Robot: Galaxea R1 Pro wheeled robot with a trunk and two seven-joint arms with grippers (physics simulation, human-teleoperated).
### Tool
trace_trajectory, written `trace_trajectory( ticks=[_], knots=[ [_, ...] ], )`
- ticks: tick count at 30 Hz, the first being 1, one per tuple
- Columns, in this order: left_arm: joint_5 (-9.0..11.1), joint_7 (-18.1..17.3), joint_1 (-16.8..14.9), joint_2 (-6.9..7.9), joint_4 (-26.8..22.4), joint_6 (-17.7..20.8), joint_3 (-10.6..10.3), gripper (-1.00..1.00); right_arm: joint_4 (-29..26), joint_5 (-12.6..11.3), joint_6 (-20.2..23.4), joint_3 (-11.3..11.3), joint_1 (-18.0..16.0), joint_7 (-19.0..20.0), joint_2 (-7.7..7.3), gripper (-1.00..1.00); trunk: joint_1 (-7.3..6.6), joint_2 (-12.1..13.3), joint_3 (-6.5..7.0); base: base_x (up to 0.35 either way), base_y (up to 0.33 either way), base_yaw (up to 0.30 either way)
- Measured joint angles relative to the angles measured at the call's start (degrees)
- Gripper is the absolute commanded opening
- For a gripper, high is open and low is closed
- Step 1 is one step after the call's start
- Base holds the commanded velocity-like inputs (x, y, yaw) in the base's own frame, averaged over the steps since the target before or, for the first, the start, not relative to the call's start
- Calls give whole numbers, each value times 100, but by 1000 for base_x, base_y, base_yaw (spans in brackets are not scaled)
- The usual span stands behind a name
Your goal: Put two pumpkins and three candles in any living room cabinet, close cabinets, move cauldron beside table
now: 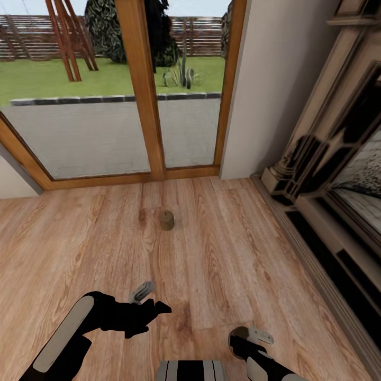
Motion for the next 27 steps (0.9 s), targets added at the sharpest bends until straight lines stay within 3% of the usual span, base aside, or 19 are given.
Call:
trace_trajectory(
  ticks=[14,17,27],
  knots=[
    [0,0,0,-2,3,0,-2,100,2,-11,-7,10,0,2,0,-100,0,0,0,0,0,0],
    [1,0,0,-2,4,-1,-2,100,-2,-3,-3,12,0,5,0,-100,-8,4,66,0,0,0],
    [1,0,0,-2,8,-1,-2,100,-2,0,-5,13,0,5,1,-100,-11,5,88,0,0,0]
  ],
)
